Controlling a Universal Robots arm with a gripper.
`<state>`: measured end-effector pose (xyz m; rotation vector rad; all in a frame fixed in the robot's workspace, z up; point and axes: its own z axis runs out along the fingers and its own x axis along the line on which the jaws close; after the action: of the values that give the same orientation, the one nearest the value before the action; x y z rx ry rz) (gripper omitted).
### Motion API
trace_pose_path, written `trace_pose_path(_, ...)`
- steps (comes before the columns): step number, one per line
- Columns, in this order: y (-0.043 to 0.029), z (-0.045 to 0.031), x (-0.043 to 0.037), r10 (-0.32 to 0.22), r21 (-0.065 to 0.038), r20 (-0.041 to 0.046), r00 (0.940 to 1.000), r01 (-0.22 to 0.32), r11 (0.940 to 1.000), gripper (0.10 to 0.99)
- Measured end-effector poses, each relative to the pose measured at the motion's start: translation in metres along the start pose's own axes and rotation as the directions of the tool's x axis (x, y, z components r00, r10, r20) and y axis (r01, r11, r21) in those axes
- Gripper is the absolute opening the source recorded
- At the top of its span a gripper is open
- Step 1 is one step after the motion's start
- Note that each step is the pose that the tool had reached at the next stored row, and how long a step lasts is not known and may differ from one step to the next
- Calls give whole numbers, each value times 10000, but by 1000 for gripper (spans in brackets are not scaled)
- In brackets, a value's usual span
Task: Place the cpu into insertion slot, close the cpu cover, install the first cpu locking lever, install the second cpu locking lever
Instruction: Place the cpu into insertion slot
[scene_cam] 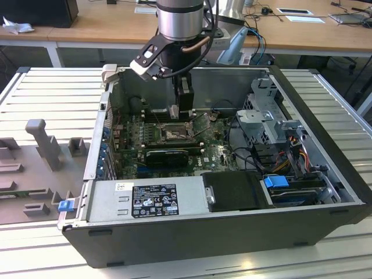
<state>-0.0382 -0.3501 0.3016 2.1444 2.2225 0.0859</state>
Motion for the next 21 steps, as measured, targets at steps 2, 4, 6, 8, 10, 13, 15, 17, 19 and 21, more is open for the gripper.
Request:
trace_pose_path(2,-2,23,2,1,0,1,10000,-1,10000,529)
trace_pose_path(4,-3,42,3,0,-1,0,10000,0,10000,529)
trace_pose_path(6,-4,58,3,0,0,0,10000,0,10000,529)
trace_pose_path(8,-5,66,3,0,-1,0,10000,0,10000,529)
trace_pose_path(10,-7,87,3,0,-1,0,10000,0,10000,529)
trace_pose_path(13,-11,141,6,1,-2,0,10000,-1,10000,529)
trace_pose_path(15,-13,171,8,1,-2,0,10000,-1,10000,529)
trace_pose_path(17,-19,219,8,4,-124,6,10000,-4,9999,529)
trace_pose_path(19,-22,242,8,3,-164,6,10000,-3,9999,529)
trace_pose_path(21,-27,259,13,13,-173,7,10000,-13,9999,529)
